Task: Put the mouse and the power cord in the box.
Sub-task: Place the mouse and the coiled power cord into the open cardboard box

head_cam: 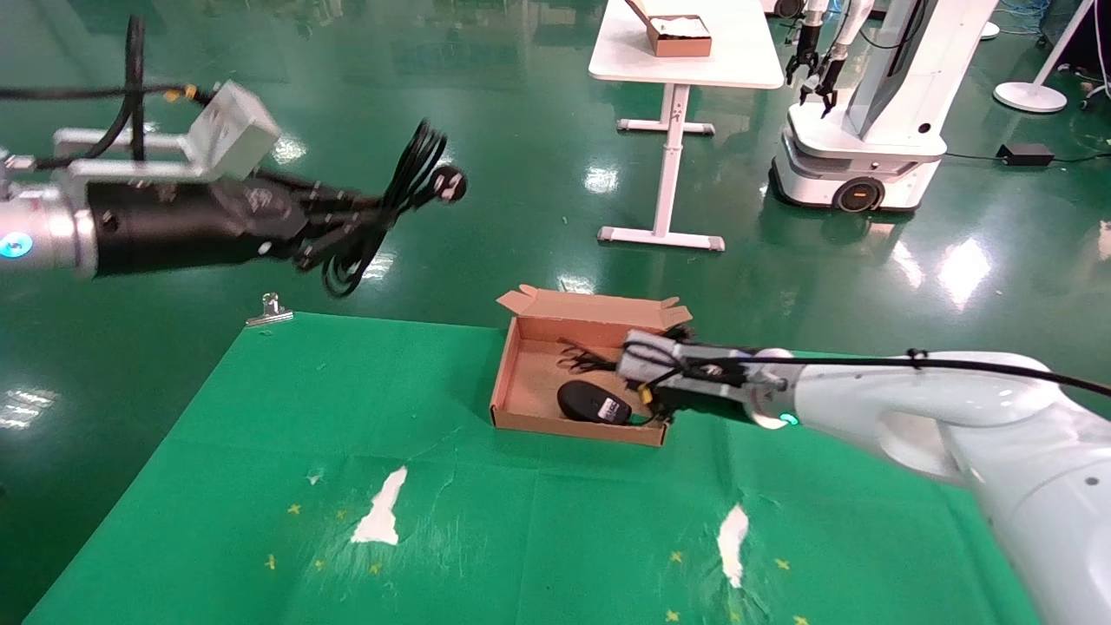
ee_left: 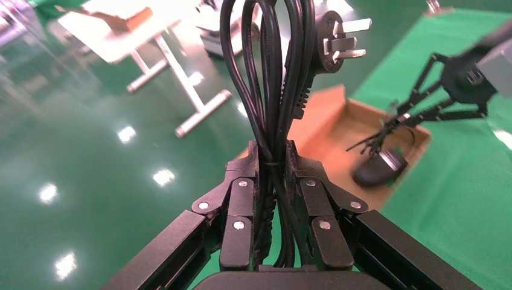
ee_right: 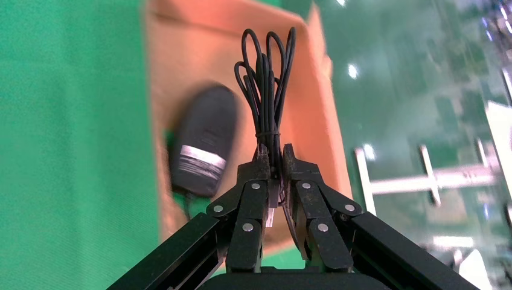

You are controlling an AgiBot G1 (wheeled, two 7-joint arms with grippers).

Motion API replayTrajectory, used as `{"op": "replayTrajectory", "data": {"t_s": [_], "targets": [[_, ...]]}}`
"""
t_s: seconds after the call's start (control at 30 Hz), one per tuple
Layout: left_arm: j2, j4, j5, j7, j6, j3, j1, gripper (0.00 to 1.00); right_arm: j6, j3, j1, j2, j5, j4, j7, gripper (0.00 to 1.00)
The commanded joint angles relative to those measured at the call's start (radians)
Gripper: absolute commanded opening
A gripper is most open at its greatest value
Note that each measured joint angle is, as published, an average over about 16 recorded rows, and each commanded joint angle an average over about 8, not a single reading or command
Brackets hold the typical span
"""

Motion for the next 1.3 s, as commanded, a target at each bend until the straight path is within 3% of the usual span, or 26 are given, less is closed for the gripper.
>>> {"op": "replayTrajectory", "data": {"t_s": [0.03,0.13,0.17,0.53,0.77,0.9,1.03,1.17,1.3], "targets": [[-0.015,0.000,0.010,0.001,0.030,0.007,0.004,0.00,-0.015,-0.008,-0.013,0.000,-0.006,0.018,-0.007,0.54],[-0.012,-0.007,0.020,0.001,0.045,0.014,0.009,0.00,-0.029,-0.011,-0.013,0.001,0.000,0.028,-0.011,0.92],[-0.009,-0.011,0.023,0.001,0.047,0.017,0.011,0.00,-0.031,-0.011,-0.013,0.002,0.003,0.030,-0.012,1.00],[0.095,-0.068,0.067,0.012,0.004,0.048,0.038,0.00,0.017,0.018,0.012,0.028,0.058,0.011,-0.078,1.00],[0.206,-0.082,0.113,0.030,-0.040,0.083,0.082,0.00,0.005,0.036,0.072,0.099,0.081,-0.003,-0.151,1.00],[0.280,-0.100,0.130,0.031,-0.151,0.101,0.135,0.00,-0.113,0.043,0.140,0.185,0.092,0.018,-0.191,1.00],[0.312,-0.214,0.140,0.056,-0.277,0.148,0.207,0.00,-0.339,0.051,0.205,0.297,0.110,0.040,-0.205,1.00],[0.312,-0.345,0.153,0.073,-0.320,0.231,0.260,0.00,-0.526,0.055,0.259,0.399,0.120,0.046,-0.188,1.00],[0.311,-0.423,0.139,0.047,-0.344,0.303,0.276,0.00,-0.607,0.047,0.309,0.473,0.109,0.057,-0.153,1.00]]}}
